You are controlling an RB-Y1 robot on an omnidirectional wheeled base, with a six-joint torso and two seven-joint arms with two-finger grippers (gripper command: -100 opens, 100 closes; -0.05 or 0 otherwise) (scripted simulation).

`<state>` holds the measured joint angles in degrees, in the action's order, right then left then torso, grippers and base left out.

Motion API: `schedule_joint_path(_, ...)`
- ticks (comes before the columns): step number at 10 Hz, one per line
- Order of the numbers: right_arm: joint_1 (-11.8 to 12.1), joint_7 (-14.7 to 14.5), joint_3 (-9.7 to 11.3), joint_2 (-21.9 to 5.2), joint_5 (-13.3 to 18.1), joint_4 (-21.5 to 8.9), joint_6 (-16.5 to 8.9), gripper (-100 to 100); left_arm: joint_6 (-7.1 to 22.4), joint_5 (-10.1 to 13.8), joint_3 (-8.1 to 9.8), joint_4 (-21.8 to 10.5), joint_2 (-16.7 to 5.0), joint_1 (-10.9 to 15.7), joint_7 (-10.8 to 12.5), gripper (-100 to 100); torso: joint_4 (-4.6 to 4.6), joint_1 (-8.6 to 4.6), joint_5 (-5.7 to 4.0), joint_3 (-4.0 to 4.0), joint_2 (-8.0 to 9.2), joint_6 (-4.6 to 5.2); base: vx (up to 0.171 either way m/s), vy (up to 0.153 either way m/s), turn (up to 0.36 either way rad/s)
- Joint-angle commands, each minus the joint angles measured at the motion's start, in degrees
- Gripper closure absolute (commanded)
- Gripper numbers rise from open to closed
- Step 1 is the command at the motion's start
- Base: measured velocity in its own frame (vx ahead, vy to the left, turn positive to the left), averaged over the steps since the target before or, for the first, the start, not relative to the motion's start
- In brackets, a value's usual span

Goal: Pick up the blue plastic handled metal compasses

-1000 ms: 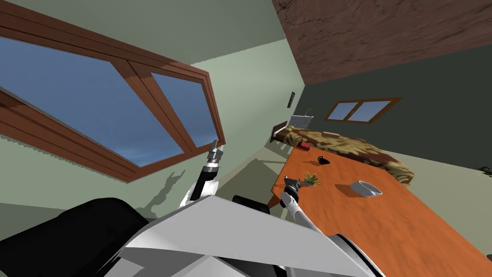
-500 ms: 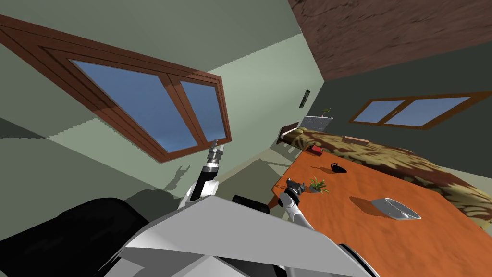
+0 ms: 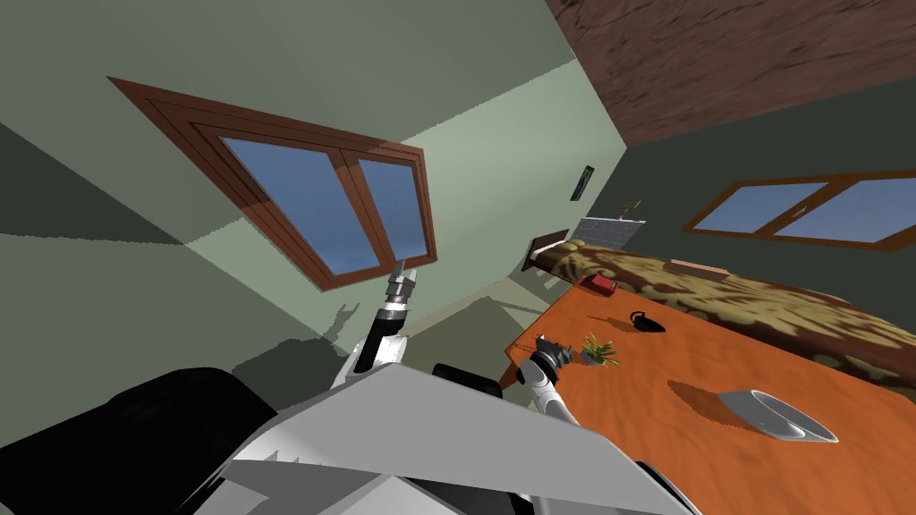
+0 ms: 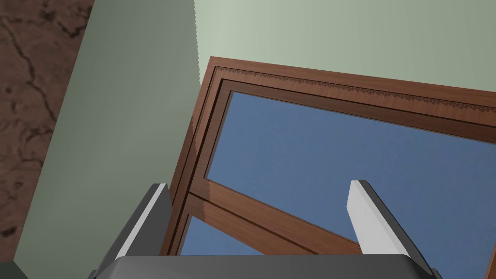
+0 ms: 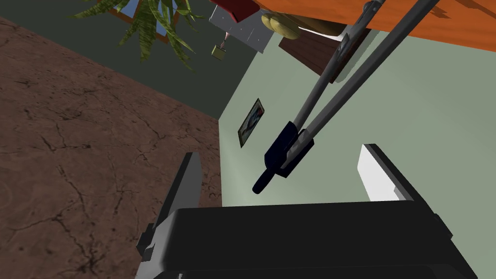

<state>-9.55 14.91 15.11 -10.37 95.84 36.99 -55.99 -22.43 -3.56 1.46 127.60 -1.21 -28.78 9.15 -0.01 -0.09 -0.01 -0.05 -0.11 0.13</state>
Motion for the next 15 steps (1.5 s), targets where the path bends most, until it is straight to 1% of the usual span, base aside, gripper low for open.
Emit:
schedule_joint_path(1,-0.04,0.07,0.01,0.01,-0.01,-0.07,0.00,-100,0.00,0.00,0.00,0.00,0.00,0.00,0.00,0,0.00,0.00,0.00,0.00,0.00,0.00,0.012,0.014,-0.042)
schedule_joint_path(5,-0.04,0.07,0.01,0.01,-0.01,-0.07,0.00,-100,0.00,0.00,0.00,0.00,0.00,0.00,0.00,0,-0.01,-0.02,0.00,-0.01,-0.01,-0.01,0.003,0.004,-0.011)
schedule_joint_path(6,2.83,-0.16,-2.68,0.85,0.20,2.79,-0.30,-100,0.00,0.00,0.00,0.00,0.00,0.00,0.00,0,0.00,-0.04,0.00,0.00,0.01,-0.01,0.000,-0.014,0.408)
schedule_joint_path(7,3.37,-0.16,-2.68,0.85,0.20,2.90,-0.30,-100,0.00,0.00,-0.01,0.00,0.00,0.02,0.00,0,0.00,-0.06,-0.01,0.01,0.01,-0.07,0.011,-0.030,0.244)
schedule_joint_path(8,5.44,-0.40,-4.97,1.68,0.41,4.54,-0.61,-100,0.00,0.00,0.00,0.00,0.00,0.00,0.00,0,-0.01,-0.11,-0.02,-0.01,-0.02,-0.01,0.020,-0.032,0.377)
schedule_joint_path(9,6.78,-0.40,-5.37,1.68,0.41,5.88,-0.61,-100,0.00,0.00,-0.01,0.00,0.00,0.01,0.00,0,-0.01,-0.13,-0.02,-0.02,-0.04,-0.05,0.018,-0.038,0.227)
schedule_joint_path(10,9.36,-0.63,-7.76,2.51,0.62,8.85,-0.91,-100,0.00,0.00,0.00,0.00,-0.01,0.00,0.00,0,-0.01,-0.15,-0.03,-0.03,-0.05,0.00,0.008,-0.036,0.368)
schedule_joint_path(11,10.19,-0.63,-8.06,2.51,0.62,8.85,-0.91,-100,0.00,0.00,0.00,0.00,-0.01,0.01,0.00,0,-0.01,-0.15,-0.06,-0.02,-0.03,-0.07,0.003,-0.036,0.223)
schedule_joint_path(12,12.85,-0.87,-10.60,3.35,0.83,11.83,-1.21,-100,0.00,0.00,0.00,0.00,-0.01,0.00,0.00,0,-0.02,-0.17,-0.08,-0.05,-0.07,-0.06,0.002,-0.030,0.393)
schedule_joint_path(13,13.22,-0.87,-10.75,3.35,0.83,11.83,-1.21,-100,0.00,0.00,0.00,0.00,0.00,0.01,0.00,0,-0.03,-0.20,-0.14,-0.09,-0.14,-0.18,0.003,-0.030,0.228)
schedule_joint_path(14,15.63,-1.10,-13.43,4.18,1.04,14.80,-1.51,-100,0.00,0.00,0.00,0.00,0.00,0.00,0.00,0,-0.05,-0.25,-0.17,-0.14,-0.22,-0.14,0.008,-0.028,0.469)
schedule_joint_path(15,17.02,-1.10,-13.43,4.18,1.04,14.80,-1.51,-100,0.00,0.00,0.00,0.00,-0.01,0.01,0.00,0,-0.05,-0.27,-0.18,-0.16,-0.26,-0.21,0.011,-0.035,0.200)
